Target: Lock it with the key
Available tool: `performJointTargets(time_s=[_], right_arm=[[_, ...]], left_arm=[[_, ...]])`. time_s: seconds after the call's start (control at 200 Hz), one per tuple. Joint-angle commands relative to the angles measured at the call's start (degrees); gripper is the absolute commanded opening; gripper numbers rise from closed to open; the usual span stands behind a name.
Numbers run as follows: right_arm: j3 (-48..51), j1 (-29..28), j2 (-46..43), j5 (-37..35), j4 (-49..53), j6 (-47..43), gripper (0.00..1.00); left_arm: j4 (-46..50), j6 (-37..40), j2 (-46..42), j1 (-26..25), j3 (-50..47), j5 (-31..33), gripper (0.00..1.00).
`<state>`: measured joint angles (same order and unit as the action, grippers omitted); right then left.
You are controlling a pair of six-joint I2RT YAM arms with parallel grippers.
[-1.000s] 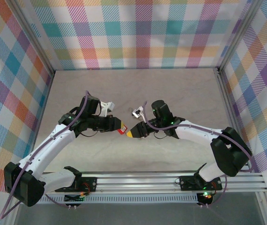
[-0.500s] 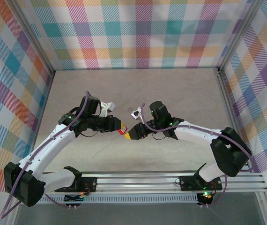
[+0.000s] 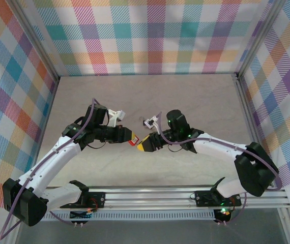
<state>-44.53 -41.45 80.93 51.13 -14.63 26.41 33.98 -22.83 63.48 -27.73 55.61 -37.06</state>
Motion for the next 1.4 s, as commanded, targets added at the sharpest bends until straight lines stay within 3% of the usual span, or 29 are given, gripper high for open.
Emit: performJointTargets(time_s=[0.0, 0.135, 0.725, 1.395], right_arm=[[1.2, 0.8, -1.6, 3.4, -3.4, 0.5, 0.51], [1.6, 1.4, -1.2, 4.0, -4.5, 1.5, 0.45], [1.6, 1.3, 3.0, 4.7, -8.8, 4.2, 0.33], [4.5, -0.6, 4.2, 7.1, -17.3, 7.9, 0.31]], left_arm=[[-0.2, 1.5, -1.2, -0.8, -0.1, -1.8, 0.0], [-0.1, 1.6, -1.3, -1.1, -0.1, -2.1, 0.0], [-1.1, 1.8, -2.7, -2.2, -0.2, -3.4, 0.0], [-1.4, 2.0, -4.4, -2.3, 0.1, -2.0, 0.0]])
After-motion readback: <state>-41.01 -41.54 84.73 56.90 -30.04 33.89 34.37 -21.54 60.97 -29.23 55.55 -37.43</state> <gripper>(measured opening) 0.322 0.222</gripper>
